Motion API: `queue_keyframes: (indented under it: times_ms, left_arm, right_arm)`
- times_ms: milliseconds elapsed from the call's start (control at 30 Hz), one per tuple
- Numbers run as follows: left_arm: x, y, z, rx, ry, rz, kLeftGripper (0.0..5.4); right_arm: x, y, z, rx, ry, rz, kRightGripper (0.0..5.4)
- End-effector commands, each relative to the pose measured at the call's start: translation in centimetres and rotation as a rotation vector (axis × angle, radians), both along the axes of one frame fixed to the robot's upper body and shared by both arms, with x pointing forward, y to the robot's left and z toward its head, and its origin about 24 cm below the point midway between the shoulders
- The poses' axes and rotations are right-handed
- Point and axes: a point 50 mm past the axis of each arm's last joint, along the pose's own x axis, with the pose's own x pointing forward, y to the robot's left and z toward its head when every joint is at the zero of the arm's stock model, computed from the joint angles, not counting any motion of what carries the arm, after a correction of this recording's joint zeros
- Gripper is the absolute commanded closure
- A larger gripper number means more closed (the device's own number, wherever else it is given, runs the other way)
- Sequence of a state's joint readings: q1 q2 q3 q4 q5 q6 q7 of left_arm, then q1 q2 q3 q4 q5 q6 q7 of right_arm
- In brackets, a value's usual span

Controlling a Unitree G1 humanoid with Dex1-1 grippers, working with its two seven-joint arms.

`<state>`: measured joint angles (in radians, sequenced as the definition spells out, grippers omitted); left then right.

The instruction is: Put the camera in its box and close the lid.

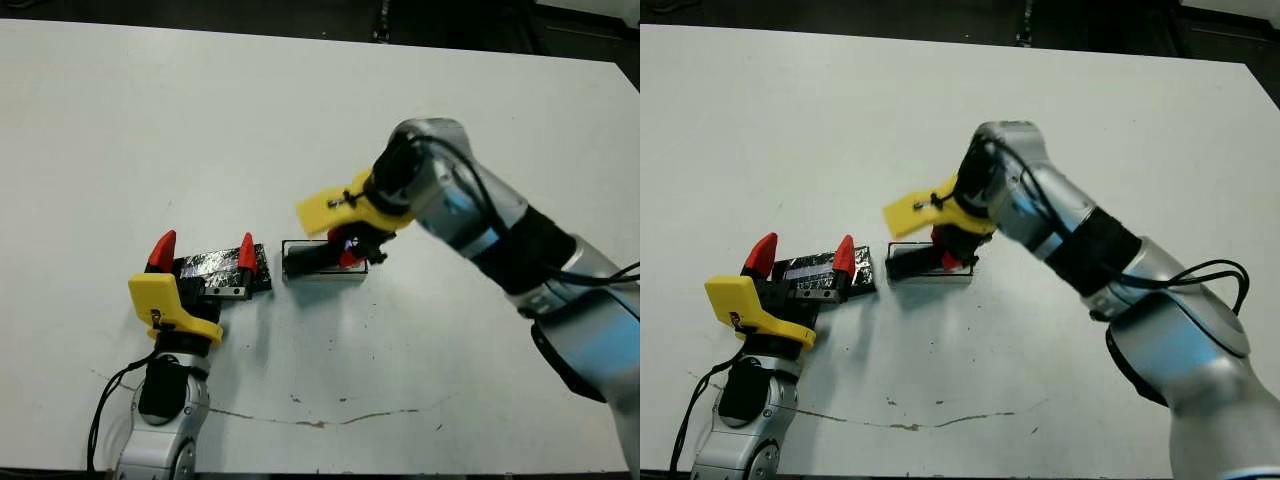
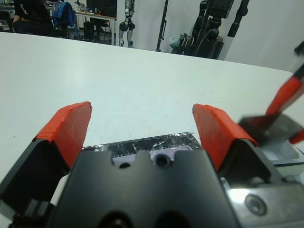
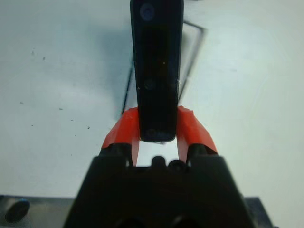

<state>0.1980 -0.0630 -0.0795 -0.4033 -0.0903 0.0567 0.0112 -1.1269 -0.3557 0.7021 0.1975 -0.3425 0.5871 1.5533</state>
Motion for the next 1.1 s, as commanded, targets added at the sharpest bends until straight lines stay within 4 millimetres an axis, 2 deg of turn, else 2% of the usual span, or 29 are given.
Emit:
queue_keyframes:
  times_ms: [33, 367, 767, 1100]
  left_arm:
    - [-0.2, 0.1, -0.5, -0.003, 0.025, 0.008, 0.00]
    - [-0.2, 0.1, -0.5, 0.002, 0.030, 0.008, 0.00]
    - [-0.2, 0.1, -0.4, 0.004, 0.022, 0.002, 0.00]
    - [-0.1, 0.1, -0.4, 0.011, 0.019, -0.004, 0.00]
  right_arm:
    - [0.3, -0.9, 0.4, 0.039, 0.020, -0.064, 3.74]
    - [0.2, -2.1, 0.1, 0.123, 0.102, -0.105, 3.74]
    - [0.1, -2.4, -1.9, 0.131, 0.100, -0.155, 3.74]
    - [0.5, -2.2, -2.6, 0.159, 0.051, -0.183, 3.74]
